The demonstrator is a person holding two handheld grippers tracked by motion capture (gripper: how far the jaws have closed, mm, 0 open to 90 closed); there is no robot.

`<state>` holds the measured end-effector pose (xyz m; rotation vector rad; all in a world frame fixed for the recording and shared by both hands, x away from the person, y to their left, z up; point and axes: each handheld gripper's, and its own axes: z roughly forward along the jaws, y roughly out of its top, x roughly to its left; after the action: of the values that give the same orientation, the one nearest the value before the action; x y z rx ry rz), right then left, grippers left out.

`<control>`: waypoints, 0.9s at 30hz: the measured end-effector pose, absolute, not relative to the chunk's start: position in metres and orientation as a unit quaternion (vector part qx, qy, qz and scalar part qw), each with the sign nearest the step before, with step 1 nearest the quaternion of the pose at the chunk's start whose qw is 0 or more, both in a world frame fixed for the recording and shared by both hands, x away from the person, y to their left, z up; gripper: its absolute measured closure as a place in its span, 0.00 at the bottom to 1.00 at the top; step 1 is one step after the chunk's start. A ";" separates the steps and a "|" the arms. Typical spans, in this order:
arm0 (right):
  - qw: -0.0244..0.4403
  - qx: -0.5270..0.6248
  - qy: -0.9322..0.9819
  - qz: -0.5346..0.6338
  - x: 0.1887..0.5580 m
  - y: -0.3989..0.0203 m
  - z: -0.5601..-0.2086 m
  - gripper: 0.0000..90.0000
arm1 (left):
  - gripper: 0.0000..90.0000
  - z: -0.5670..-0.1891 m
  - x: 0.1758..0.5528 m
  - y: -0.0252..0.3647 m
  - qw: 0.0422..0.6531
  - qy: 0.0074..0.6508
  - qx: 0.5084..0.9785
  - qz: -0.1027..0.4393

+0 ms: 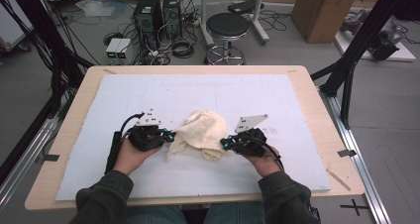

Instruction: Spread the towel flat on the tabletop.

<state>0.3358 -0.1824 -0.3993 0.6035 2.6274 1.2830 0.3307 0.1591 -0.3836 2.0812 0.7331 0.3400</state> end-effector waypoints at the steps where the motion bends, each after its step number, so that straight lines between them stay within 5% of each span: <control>1: 0.083 0.201 0.876 0.430 0.334 -0.186 -0.395 0.99 | 0.96 -0.379 0.330 0.160 0.438 0.290 0.839 0.141; 8: 0.085 0.186 0.878 0.434 0.318 -0.207 -0.385 0.99 | 0.96 -0.367 0.311 0.153 0.426 0.249 0.857 0.148; 16: 0.071 0.192 0.890 0.409 0.303 -0.226 -0.407 0.99 | 0.92 -0.403 0.309 0.120 0.393 0.221 0.886 0.113; 27: 0.056 0.206 0.893 0.397 0.308 -0.242 -0.424 0.98 | 0.61 -0.406 0.311 0.142 0.440 0.219 0.869 0.054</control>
<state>0.3081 -0.2419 -0.4235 0.6239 2.7081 1.2050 0.3111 0.1424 -0.4058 2.1583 0.5438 0.1344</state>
